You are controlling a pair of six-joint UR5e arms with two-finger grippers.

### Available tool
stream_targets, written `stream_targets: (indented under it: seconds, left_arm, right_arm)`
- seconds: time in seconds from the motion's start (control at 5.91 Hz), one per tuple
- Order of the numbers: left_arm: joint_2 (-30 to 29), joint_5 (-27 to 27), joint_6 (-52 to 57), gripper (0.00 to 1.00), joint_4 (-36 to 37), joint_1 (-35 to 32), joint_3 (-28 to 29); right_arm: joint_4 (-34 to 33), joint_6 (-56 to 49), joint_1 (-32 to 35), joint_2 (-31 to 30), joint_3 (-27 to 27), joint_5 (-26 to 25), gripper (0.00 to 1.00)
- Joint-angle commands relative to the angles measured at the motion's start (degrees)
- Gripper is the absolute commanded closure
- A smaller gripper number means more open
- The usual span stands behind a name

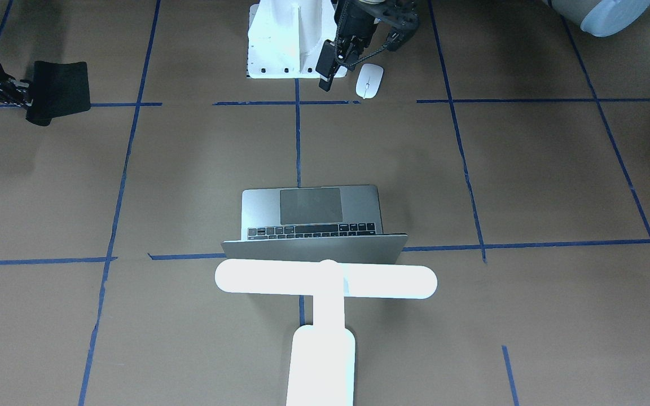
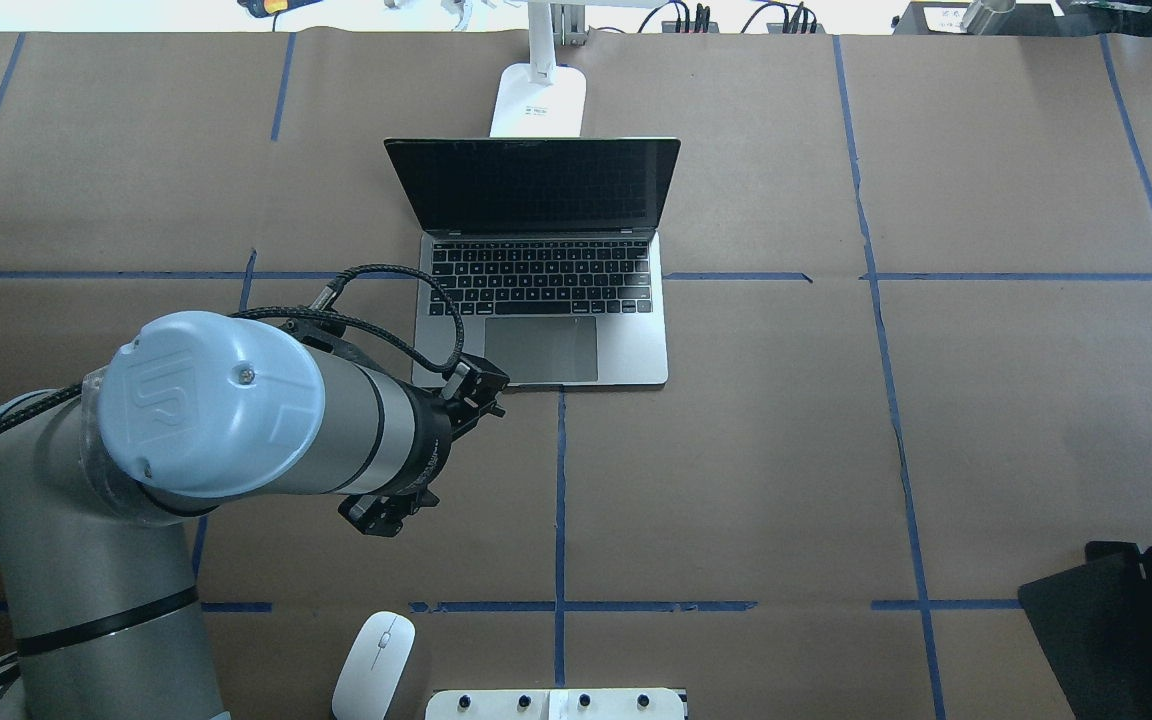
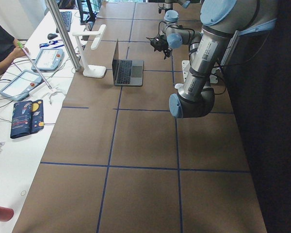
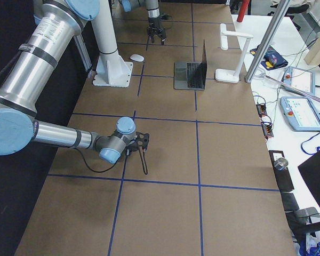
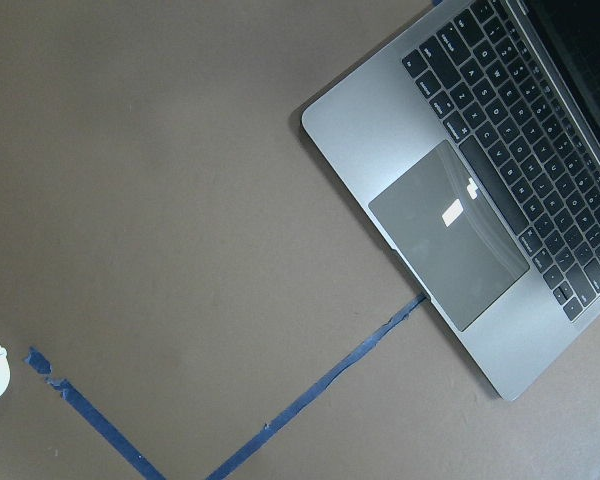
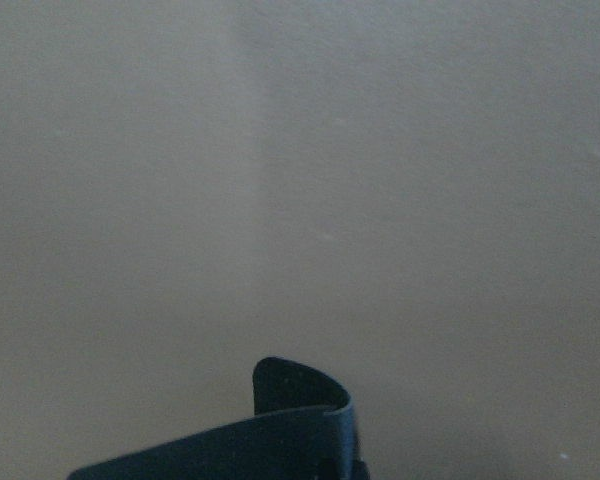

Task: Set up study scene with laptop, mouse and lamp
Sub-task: 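Withdraw the left gripper toward the mouse while the right gripper grasps the mouse pad, then carry the black mouse pad with the right gripper beside the laptop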

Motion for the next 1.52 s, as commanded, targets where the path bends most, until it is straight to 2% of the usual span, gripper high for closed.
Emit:
stream_targets:
  seconds: [0.0,0.34,0.68,0.85,1.01,1.18,1.35]
  left_arm:
    - [0.07,0.15,0.00,0.00,0.00,0.00,-0.03]
    - [0.15,0.15,0.00,0.00,0.17,-0.44,-0.64]
    - [1.82,0.24,0.26,0.00,0.18,0.26,-1.17]
    - [1.91,0.33,6.18,0.00,0.35,2.18,-1.26]
    - [4.87,1.72,10.07,0.00,0.61,4.63,-1.87]
    - [10.82,9.74,18.72,0.00,1.31,10.92,-5.70]
    - [13.05,10.95,20.55,0.00,1.49,13.07,-8.79]
  right_arm:
    - [-3.04,1.29,2.32,6.98,1.81,0.17,1.00]
    - [-10.92,2.95,7.41,17.17,1.64,2.62,1.00]
    - [-29.52,2.96,8.93,33.85,1.03,2.28,1.00]
    - [-31.61,4.26,8.94,38.36,-1.59,2.11,1.00]
    - [-31.72,6.54,9.02,43.37,-5.53,1.76,1.00]
    - [-31.72,8.04,9.02,45.59,-7.66,1.06,1.00]
    - [-31.72,9.88,9.11,49.18,-10.90,0.53,1.00]
